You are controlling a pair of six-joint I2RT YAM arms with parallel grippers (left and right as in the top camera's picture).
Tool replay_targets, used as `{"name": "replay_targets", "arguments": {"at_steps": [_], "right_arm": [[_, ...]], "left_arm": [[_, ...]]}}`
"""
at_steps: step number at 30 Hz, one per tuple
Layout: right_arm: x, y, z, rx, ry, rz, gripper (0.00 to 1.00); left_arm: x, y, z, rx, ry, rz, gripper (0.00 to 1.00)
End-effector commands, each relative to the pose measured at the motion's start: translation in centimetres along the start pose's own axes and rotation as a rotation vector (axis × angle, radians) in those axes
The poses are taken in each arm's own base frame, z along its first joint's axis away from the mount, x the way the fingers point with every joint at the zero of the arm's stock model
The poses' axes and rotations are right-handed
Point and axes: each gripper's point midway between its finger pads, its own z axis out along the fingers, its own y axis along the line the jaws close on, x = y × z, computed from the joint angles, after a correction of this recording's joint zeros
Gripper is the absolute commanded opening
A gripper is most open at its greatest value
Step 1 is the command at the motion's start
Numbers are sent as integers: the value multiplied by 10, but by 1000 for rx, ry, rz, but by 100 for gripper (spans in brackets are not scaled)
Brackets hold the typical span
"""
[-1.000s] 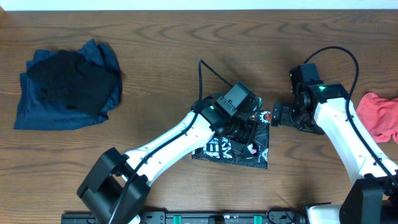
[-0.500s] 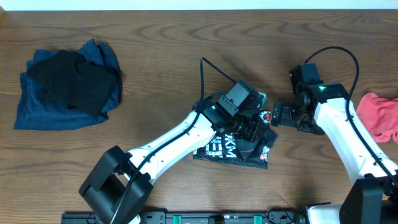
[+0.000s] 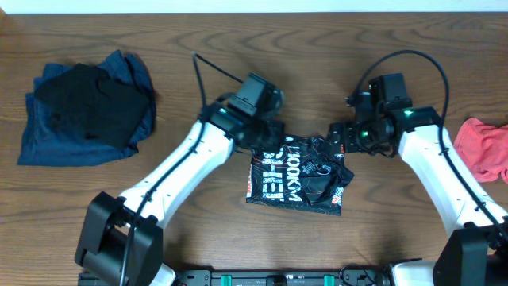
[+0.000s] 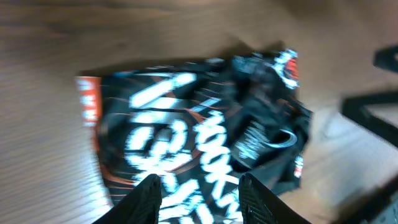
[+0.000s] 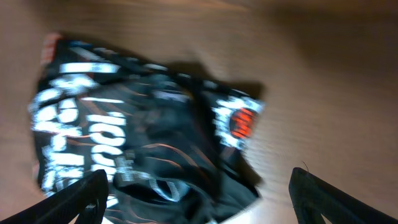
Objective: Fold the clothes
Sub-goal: 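Grasp the bundle's top edges with both grippers and tuck them down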
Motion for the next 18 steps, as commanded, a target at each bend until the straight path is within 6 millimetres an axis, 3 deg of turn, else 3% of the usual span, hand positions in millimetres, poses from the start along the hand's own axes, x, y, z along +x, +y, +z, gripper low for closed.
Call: {"name": "replay_targets", "arguments": {"at_steps": [1, 9, 14, 18], "right_arm": [[0, 25, 3, -55, 3, -112, 91], [13, 33, 36, -9, 93, -152, 90], [20, 16, 53, 111, 136, -97, 85], [17, 2, 52, 203, 116, -30, 68]], "left_arm": [[3, 24, 11, -54, 29, -27, 43], [14, 54, 45, -106, 122, -88, 43], [26, 65, 65, -127, 183, -108, 43], [33, 70, 74, -138, 215, -118, 43]]}}
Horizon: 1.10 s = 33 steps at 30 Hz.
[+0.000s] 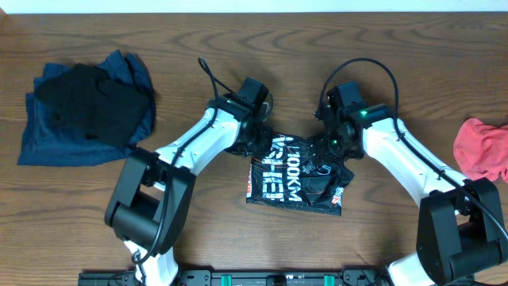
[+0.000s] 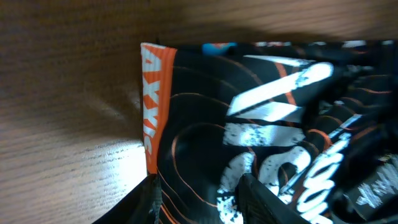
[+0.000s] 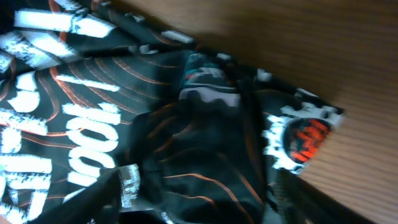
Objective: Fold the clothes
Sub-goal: 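Grasp the bundle's top edges with both grippers and tuck them down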
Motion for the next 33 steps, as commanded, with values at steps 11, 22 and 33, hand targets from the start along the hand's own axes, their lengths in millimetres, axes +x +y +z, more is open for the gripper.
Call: {"name": "replay_targets", "arguments": {"at_steps": [11, 22, 33], "right_arm": [[3, -16, -2, 97, 7, 93, 61], [10, 19, 0, -61, 40, -68, 66], [17, -7, 7, 92, 43, -4, 52]], "left_arm": [[6, 11, 13, -26, 38, -2, 43], [6, 11, 13, -26, 38, -2, 43], [6, 11, 13, -26, 38, -2, 44]]}}
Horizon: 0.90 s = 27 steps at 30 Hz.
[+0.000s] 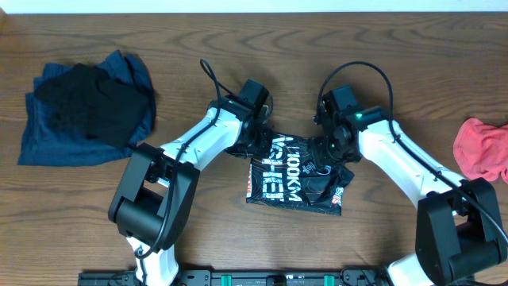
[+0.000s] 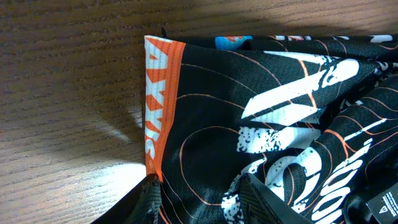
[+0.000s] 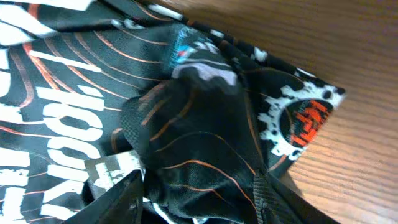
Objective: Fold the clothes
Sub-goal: 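Grasp the bundle's top edges with both grippers and tuck them down, then move the right gripper back onto the bundle's right side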
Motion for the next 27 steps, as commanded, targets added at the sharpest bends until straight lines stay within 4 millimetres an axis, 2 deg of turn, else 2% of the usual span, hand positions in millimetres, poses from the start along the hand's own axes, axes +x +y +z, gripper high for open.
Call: {"name": "replay_targets", "arguments": {"at_steps": [1, 4, 7, 9, 12, 14, 18, 22, 24, 27], "right_arm": [[5, -5, 4, 41, 9, 10, 49], [5, -8, 4, 56, 10, 10, 41], [5, -30, 2, 179, -6, 101, 36], [3, -50, -3, 289, -37, 189, 37], [0, -73, -9, 381, -84, 325, 48], [-2, -83, -11, 393, -98, 374, 53], [-1, -99, -13, 402, -101, 428, 55], [11, -115, -16, 427, -58, 474, 58], [18, -120, -17, 427, -39, 529, 58], [12, -102, -14, 292, -29, 481, 60]], "left_arm": [[4, 8, 6, -19, 18, 4, 44], [4, 7, 6, -18, 18, 4, 44], [4, 8, 6, -19, 18, 4, 44], [4, 8, 6, -19, 18, 4, 44], [4, 8, 6, -19, 18, 4, 44], [4, 8, 6, -19, 18, 4, 44], [4, 8, 6, -19, 18, 4, 44], [4, 8, 6, -19, 19, 4, 44], [4, 8, 6, -19, 18, 4, 44], [4, 8, 6, -19, 18, 4, 44]]}}
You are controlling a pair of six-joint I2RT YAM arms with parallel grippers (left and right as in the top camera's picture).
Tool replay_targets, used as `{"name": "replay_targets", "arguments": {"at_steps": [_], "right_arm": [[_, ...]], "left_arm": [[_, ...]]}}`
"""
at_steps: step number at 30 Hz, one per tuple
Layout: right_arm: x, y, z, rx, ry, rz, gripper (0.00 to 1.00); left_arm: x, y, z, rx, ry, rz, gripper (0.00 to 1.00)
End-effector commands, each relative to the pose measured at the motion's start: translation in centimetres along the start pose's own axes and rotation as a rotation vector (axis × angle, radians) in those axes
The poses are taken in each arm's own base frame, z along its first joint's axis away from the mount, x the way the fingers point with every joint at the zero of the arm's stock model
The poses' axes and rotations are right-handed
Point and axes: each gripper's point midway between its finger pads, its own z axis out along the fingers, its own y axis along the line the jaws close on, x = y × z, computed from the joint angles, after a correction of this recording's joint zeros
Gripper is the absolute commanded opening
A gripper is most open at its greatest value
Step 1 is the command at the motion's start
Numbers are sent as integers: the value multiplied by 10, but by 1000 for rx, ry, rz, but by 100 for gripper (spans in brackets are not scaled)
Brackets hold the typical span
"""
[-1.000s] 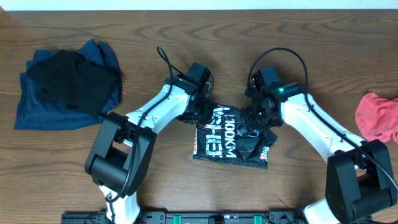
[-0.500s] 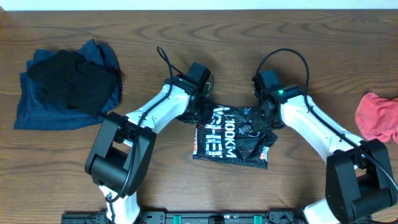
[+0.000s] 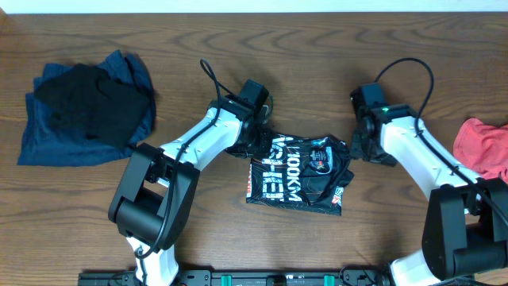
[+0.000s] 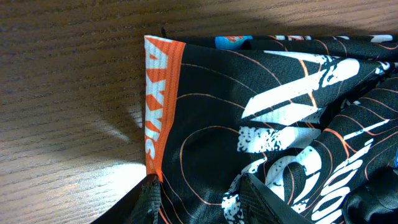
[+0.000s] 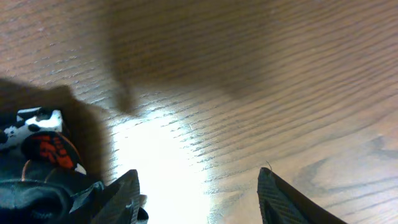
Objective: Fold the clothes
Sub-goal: 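Move the right gripper back onto the bundle's right side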
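Note:
A black garment (image 3: 290, 173) with white lettering and an orange band lies crumpled at the table's middle. In the left wrist view the garment (image 4: 261, 118) fills the frame, its orange band (image 4: 155, 106) along the left edge. My left gripper (image 4: 202, 202) stands open low over that corner, cloth between its fingers; overhead it is the left gripper (image 3: 255, 145). My right gripper (image 5: 202, 199) is open over bare wood just right of the garment (image 5: 37, 155), whose edge reaches its left finger. Overhead, the right gripper (image 3: 359, 151) sits beside the garment's right side.
A pile of dark blue and black clothes (image 3: 83, 107) lies at the far left. A red cloth (image 3: 484, 147) lies at the right edge. Cables loop above both arms. Bare wooden table (image 3: 397, 230) surrounds the garment.
My right gripper has moved from over the garment's right part to bare wood just off its right edge, still open. The left gripper has not moved.
Both grippers were open above the garment, the left at its upper left and the right at its upper right. They then stood low on the cloth at those corners. The left stays on the orange-banded corner while the right now stands off the cloth.

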Motion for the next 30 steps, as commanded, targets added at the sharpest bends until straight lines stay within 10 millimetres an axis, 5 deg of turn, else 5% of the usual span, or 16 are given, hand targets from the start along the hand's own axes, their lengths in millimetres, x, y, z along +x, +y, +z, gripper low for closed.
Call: {"name": "replay_targets", "arguments": {"at_steps": [1, 10, 24, 30], "right_arm": [[4, 20, -8, -150, 22, -53, 61], [35, 89, -65, -438, -33, -366, 65], [84, 130, -41, -397, 68, -609, 66], [92, 134, -31, -380, 102, -629, 52]], "left_arm": [[4, 8, 6, -19, 18, 4, 44], [4, 8, 6, -19, 18, 4, 44], [4, 8, 6, -19, 18, 4, 44], [4, 8, 6, -19, 18, 4, 44]]}}
